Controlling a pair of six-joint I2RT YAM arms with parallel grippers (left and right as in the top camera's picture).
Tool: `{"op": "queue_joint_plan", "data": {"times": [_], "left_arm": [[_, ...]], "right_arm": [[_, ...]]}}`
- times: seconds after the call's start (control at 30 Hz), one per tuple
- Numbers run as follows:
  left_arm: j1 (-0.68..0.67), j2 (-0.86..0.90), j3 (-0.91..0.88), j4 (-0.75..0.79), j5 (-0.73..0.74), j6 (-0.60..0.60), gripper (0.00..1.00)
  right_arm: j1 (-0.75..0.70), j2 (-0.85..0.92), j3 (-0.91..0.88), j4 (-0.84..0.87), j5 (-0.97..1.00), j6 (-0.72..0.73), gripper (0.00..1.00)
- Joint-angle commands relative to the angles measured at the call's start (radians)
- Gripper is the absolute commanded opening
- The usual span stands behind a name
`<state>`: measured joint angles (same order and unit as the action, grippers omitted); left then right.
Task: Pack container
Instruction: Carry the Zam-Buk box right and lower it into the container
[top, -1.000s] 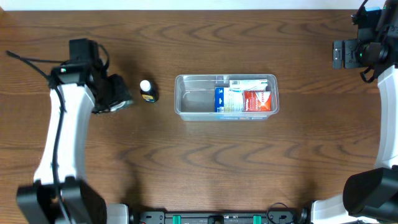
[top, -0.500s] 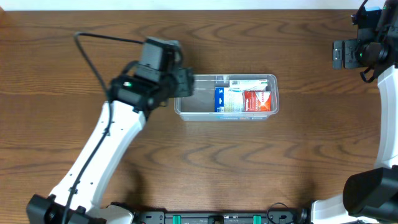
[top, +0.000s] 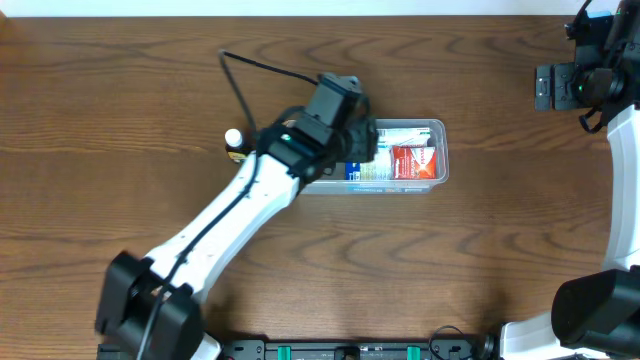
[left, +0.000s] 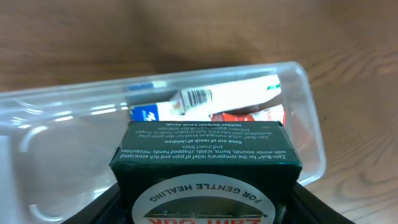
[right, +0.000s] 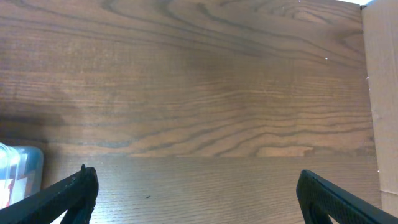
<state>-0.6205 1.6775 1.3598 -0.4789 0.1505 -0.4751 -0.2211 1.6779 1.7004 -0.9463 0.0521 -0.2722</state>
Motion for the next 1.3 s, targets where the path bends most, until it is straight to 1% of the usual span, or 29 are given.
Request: {"op": "queue_joint_plan", "data": {"times": [0.0,0.23,0.5,0.83,1.1,1.27], "left_arm": [[-0.02,0.06,0.026,0.02,-0.006,-0.018,0.58],[-0.039,0.125,0.026,0.04,-0.009,-0.035,0.57],[-0.049,0.135,0.026,0.041,-0.062,-0.035,0.57],[-0.067,0.142,0.025,0.039,-0.063,-0.031,0.57],[-0.086,0.208,0.025,0.04,-0.066,-0.031,0.57],[-0.086,0.216,0.025,0.04,-0.066,-0.031,0.57]], "right_arm": [[-0.002,-0.004,0.005,0.0,-0.004,0.01,0.99],[-0.002,-0.004,0.005,0.0,-0.004,0.01,0.99],[-0.002,-0.004,0.005,0.0,-0.004,0.01,0.99],[-0.002,-0.004,0.005,0.0,-0.004,0.01,0.99],[-0.002,-0.004,0.005,0.0,-0.004,0.01,0.99],[-0.002,-0.004,0.005,0.0,-0.004,0.01,0.99]]}}
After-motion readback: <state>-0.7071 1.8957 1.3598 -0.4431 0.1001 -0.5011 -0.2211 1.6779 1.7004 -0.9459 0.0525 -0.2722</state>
